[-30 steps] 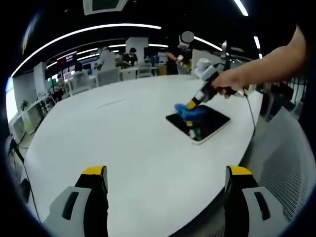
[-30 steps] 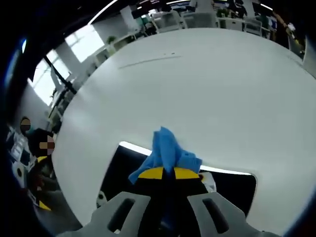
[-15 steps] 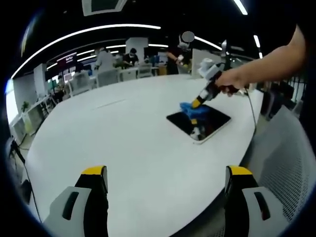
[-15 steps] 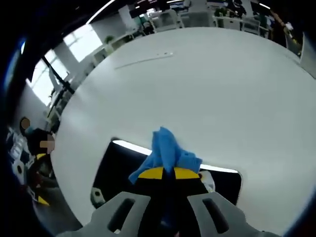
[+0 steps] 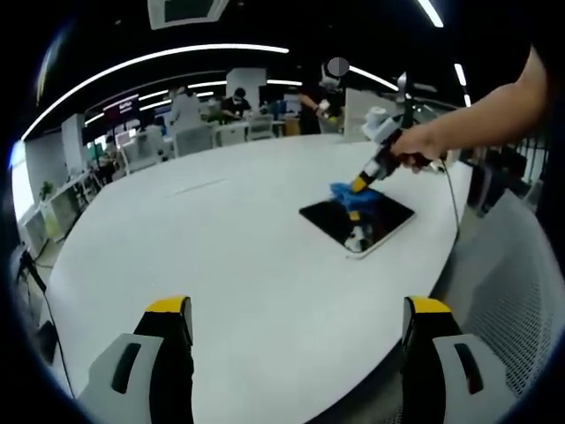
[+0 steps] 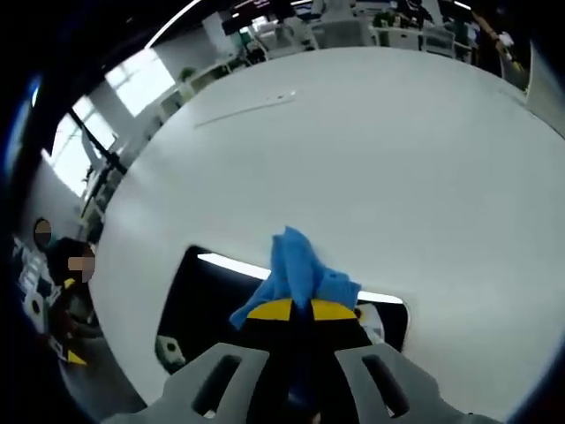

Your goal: Wipe the mirror surface with the cleaning cloth until all visible marks leave the cleaned area.

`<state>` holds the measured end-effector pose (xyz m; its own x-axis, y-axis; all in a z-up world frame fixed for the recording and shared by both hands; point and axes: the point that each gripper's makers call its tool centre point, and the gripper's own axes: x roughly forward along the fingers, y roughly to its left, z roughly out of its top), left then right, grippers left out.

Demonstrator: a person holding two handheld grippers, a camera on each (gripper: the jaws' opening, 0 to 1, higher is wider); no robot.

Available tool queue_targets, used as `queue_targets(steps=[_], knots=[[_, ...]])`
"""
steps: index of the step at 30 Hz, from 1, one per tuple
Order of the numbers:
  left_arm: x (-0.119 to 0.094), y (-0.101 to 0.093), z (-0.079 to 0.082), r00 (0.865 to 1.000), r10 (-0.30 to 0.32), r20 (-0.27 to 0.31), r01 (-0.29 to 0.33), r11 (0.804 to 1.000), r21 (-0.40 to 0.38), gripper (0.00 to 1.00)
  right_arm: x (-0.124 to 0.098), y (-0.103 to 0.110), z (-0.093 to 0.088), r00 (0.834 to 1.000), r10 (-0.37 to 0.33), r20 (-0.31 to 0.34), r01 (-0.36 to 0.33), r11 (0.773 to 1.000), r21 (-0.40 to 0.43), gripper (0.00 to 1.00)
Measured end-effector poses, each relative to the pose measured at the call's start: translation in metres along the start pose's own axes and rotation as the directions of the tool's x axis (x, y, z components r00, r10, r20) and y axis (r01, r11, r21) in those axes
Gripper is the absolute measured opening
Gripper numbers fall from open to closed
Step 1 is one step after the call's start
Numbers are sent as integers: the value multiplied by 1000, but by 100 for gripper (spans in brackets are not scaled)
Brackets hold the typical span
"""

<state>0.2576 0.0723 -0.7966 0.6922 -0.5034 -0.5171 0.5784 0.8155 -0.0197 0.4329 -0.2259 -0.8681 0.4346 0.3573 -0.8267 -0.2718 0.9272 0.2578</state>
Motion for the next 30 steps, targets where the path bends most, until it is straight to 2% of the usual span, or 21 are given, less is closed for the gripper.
queue_targets(steps=[5, 11, 17, 23, 30], knots=[[0, 0, 0, 1000, 2, 1, -2, 1000, 2, 99, 0, 3, -1, 999, -50, 21, 51, 997, -63, 1], [-1, 0, 1, 1000, 3, 1, -3, 1000, 3, 99, -4, 4, -9, 994, -85, 61, 89, 994, -63, 1], [0, -1, 1, 1000, -2, -1, 2, 1000, 6, 99, -11, 12, -23, 993, -88, 84, 95, 992, -86, 1], [0, -2, 0, 1000, -4, -8, 4, 1000, 10, 99, -18, 17, -37, 991, -82, 108, 87, 995, -47, 1], [0, -2, 0, 1000, -3, -11, 3, 1000, 10, 99, -28, 27, -58, 991, -67, 119, 74, 996, -57, 1]])
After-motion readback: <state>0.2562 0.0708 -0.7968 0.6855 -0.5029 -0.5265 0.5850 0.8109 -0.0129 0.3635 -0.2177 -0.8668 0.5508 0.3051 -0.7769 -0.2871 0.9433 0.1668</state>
